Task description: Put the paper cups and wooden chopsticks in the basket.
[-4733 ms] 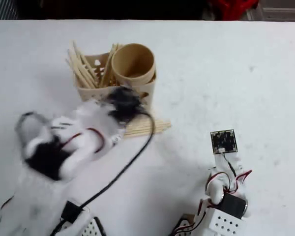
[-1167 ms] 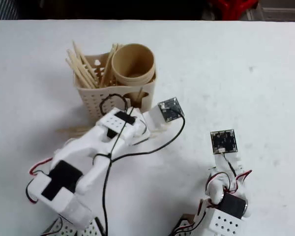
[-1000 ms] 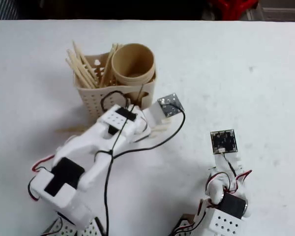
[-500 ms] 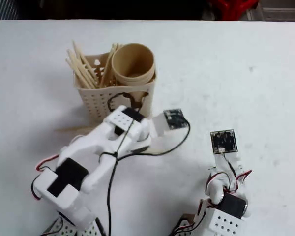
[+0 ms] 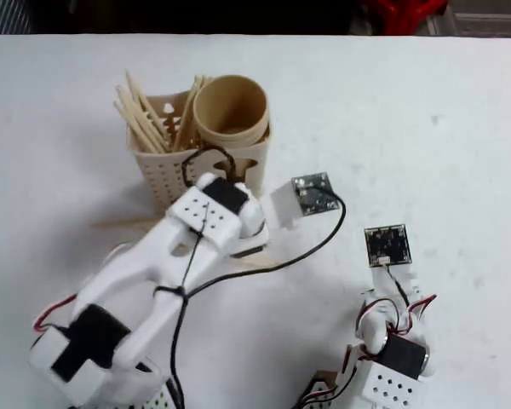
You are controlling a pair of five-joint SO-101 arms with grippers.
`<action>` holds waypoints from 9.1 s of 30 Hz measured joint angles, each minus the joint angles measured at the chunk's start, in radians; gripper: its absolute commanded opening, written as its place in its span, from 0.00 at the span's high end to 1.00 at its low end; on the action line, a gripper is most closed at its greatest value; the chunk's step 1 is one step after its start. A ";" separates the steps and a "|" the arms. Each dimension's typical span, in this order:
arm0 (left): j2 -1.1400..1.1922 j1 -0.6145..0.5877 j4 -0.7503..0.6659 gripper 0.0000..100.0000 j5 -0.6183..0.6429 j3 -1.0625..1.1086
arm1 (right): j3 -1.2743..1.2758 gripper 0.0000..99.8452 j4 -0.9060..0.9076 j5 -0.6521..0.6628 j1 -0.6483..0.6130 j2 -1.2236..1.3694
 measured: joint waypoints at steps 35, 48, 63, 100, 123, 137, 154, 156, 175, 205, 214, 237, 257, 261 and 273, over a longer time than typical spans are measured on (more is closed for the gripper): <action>0.258 0.029 -0.057 0.95 -0.130 0.023 | 0.000 0.98 0.000 0.000 0.000 0.000; 0.278 0.054 -0.055 0.92 -0.124 0.006 | 0.000 0.98 0.000 0.000 0.000 0.000; 0.368 0.046 -0.048 0.98 -0.115 -0.091 | 0.000 0.98 0.000 0.000 0.000 0.000; 0.195 0.041 -0.083 0.90 -0.181 0.100 | 0.000 0.98 0.000 0.000 0.002 0.000; -0.044 0.041 0.072 0.98 0.011 0.000 | 0.000 0.98 0.000 0.000 0.002 0.000; -0.715 0.041 0.172 0.98 0.247 -0.379 | 0.000 0.98 0.000 0.000 0.002 0.000; -0.764 -0.361 -0.522 0.94 0.560 -0.256 | 0.000 0.98 0.000 0.000 0.002 0.000; -0.764 -0.394 -0.585 0.94 0.611 -0.213 | 0.000 0.98 0.000 0.000 0.002 0.000; -0.764 -0.410 -0.629 0.85 0.621 -0.061 | 0.000 0.98 0.000 0.000 0.002 0.000; -0.848 0.012 -0.032 0.84 0.192 0.222 | 0.000 0.98 0.000 0.000 0.002 0.000; -0.517 0.017 -0.295 0.85 0.106 0.397 | 0.000 0.98 0.000 0.000 0.002 0.000; 0.226 -0.048 -0.358 0.85 0.029 0.063 | 0.000 0.98 0.000 0.000 0.002 0.000; 0.038 -0.029 -0.281 0.85 -0.008 0.176 | 0.000 0.98 0.000 0.000 0.002 0.000; 0.109 -0.026 -0.293 0.85 -0.015 0.161 | 0.000 0.98 0.000 0.000 0.002 0.000; 0.252 -0.015 -0.226 0.97 -0.021 0.037 | 0.000 0.98 0.000 0.000 0.002 0.000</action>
